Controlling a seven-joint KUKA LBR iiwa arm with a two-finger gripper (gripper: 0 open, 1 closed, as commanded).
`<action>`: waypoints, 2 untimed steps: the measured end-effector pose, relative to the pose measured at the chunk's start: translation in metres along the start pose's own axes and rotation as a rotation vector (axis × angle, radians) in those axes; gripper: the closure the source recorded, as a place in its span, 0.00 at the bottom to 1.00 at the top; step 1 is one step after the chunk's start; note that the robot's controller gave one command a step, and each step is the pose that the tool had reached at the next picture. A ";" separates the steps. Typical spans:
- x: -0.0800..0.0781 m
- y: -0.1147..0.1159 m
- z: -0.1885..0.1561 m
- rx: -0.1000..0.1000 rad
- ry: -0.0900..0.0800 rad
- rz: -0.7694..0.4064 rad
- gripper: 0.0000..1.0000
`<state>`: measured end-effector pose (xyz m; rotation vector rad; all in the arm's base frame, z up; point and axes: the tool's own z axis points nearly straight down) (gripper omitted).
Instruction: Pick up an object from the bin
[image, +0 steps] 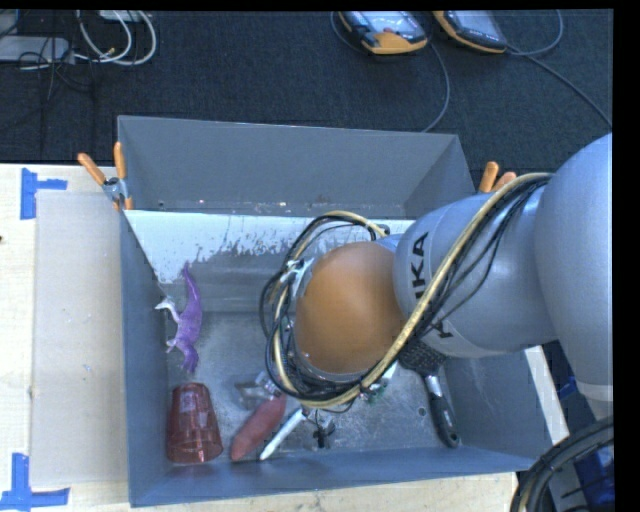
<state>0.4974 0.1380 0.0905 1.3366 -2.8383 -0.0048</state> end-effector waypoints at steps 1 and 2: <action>-0.016 -0.006 0.021 -0.002 0.000 0.051 1.00; -0.016 -0.006 0.021 -0.002 0.000 0.051 1.00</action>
Offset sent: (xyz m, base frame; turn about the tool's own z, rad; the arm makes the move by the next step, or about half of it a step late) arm 0.0000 0.0000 0.0000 0.0000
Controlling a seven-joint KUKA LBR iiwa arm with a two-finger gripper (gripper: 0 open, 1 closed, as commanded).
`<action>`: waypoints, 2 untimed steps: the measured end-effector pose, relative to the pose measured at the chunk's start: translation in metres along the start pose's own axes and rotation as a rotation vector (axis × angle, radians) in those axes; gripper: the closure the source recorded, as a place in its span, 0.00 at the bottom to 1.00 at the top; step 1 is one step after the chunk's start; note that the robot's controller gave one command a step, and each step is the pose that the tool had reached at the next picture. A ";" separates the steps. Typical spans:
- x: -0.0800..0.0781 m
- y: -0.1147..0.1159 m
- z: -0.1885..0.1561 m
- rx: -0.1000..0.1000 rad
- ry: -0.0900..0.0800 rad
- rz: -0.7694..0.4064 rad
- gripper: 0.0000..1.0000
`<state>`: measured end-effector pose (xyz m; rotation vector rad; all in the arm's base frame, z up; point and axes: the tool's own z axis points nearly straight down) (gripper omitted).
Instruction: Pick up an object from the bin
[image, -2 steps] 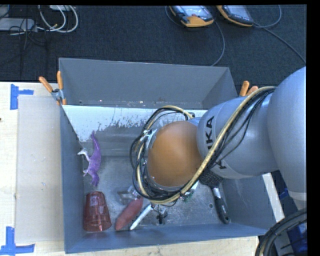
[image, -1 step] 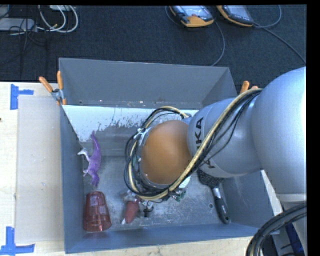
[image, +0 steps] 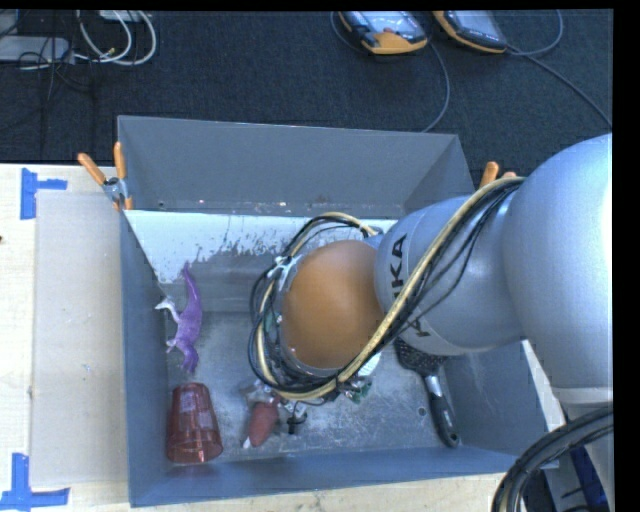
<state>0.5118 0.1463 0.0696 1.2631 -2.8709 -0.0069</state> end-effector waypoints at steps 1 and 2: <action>0.002 0.002 -0.008 -0.004 0.006 0.000 1.00; 0.001 0.001 -0.030 -0.003 0.004 0.001 1.00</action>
Offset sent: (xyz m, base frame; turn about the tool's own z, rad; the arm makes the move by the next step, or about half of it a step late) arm 0.0001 0.0000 0.0536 0.0000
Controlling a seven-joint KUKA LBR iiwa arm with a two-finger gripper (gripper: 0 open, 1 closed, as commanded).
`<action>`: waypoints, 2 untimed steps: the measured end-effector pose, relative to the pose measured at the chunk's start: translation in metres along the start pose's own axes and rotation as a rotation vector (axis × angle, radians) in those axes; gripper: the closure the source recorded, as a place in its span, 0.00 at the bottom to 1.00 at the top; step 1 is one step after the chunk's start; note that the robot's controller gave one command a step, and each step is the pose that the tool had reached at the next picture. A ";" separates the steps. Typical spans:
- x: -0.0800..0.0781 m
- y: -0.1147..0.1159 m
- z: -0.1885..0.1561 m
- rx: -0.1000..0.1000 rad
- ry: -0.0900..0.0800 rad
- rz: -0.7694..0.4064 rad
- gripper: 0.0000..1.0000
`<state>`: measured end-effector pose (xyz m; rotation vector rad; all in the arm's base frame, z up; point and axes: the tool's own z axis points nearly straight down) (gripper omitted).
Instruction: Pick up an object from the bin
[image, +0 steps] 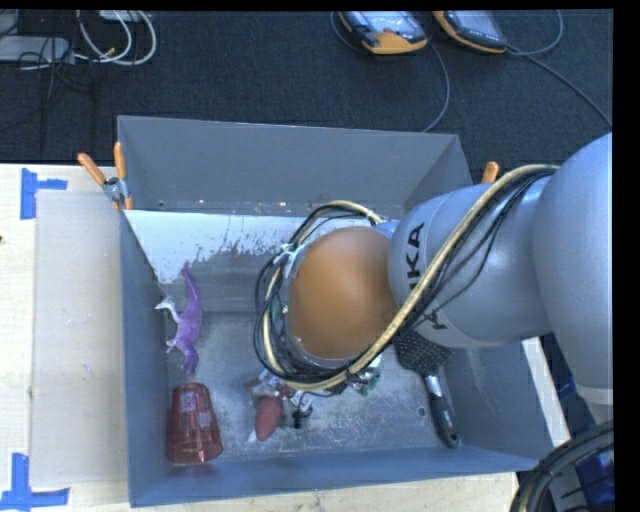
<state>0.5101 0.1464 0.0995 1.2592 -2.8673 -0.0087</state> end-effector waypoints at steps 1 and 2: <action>0.000 0.000 -0.013 0.000 -0.001 0.001 1.00; 0.000 0.000 -0.020 0.000 0.000 0.002 1.00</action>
Offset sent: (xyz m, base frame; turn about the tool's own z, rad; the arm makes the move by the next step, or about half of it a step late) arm -0.0001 0.0000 0.0185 0.0000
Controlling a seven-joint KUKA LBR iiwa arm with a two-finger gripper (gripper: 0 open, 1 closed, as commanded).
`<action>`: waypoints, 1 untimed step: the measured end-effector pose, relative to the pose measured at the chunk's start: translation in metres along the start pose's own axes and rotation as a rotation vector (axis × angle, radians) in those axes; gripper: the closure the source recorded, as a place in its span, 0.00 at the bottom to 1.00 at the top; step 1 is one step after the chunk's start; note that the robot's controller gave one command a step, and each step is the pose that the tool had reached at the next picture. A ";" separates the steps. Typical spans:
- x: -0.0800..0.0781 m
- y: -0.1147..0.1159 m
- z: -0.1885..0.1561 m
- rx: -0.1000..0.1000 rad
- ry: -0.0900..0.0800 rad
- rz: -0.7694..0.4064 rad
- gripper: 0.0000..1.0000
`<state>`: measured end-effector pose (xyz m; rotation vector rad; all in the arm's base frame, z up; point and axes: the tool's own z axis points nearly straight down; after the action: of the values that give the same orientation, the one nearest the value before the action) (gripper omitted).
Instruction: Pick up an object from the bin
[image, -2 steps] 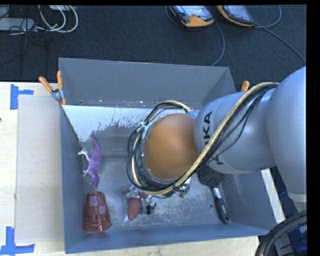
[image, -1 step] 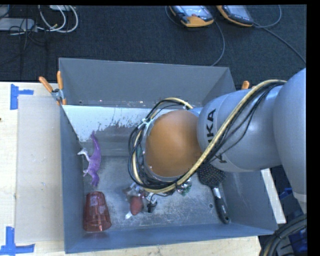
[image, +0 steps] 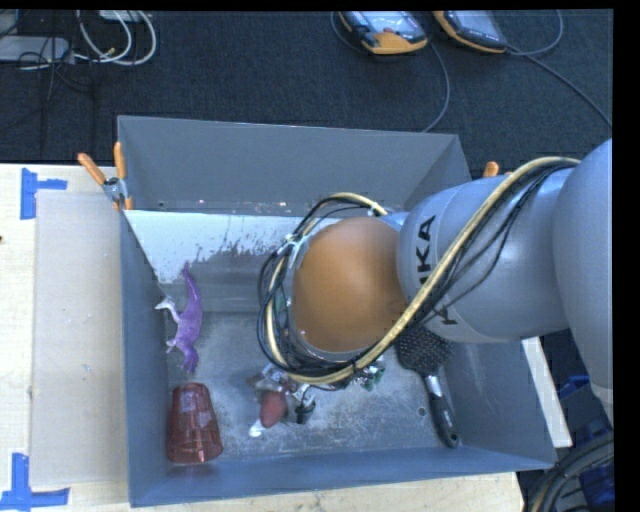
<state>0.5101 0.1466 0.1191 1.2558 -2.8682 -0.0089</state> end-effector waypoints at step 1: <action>0.001 0.001 -0.012 -0.003 0.004 0.000 1.00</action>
Offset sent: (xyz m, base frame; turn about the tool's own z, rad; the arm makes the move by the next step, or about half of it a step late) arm 0.0001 -0.0002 0.0001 0.0000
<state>0.5088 0.1466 0.1314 1.2538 -2.8643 -0.0111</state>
